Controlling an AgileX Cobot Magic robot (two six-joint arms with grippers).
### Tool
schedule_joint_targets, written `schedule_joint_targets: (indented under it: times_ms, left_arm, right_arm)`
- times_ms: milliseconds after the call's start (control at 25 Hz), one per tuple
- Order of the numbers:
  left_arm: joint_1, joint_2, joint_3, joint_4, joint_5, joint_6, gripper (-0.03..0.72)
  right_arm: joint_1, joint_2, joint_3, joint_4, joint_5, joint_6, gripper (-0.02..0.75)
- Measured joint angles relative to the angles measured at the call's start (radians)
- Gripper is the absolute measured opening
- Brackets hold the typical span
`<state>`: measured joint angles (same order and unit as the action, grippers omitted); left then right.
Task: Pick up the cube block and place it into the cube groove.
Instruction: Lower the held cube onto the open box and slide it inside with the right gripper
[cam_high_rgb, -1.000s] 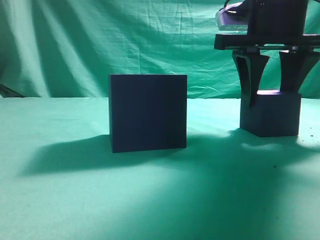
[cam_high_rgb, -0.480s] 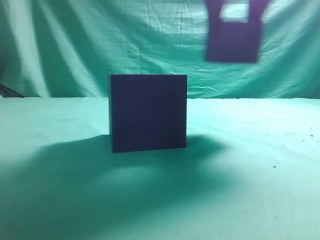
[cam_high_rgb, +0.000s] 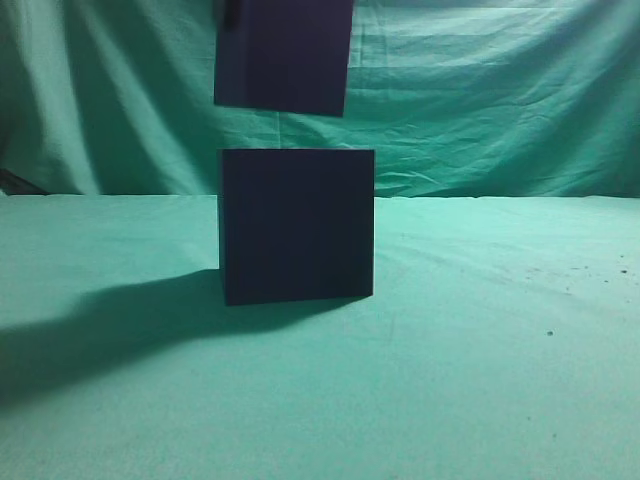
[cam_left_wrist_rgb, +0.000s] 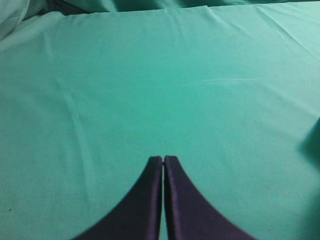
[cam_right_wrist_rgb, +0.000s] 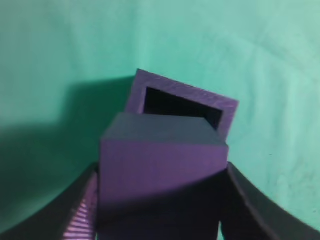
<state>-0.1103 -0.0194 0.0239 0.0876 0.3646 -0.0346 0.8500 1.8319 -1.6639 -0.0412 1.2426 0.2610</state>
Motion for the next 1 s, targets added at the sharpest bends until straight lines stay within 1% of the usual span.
schedule_joint_targets:
  times_ms: [520, 1000]
  left_arm:
    - [0.000, 0.000, 0.000, 0.000, 0.000, 0.000, 0.000]
    - [0.000, 0.000, 0.000, 0.000, 0.000, 0.000, 0.000]
  right_arm:
    - [0.007, 0.052, 0.000, -0.014, -0.019, 0.121, 0.430]
    - [-0.021, 0.075, -0.008, -0.042, -0.008, 0.197, 0.430]
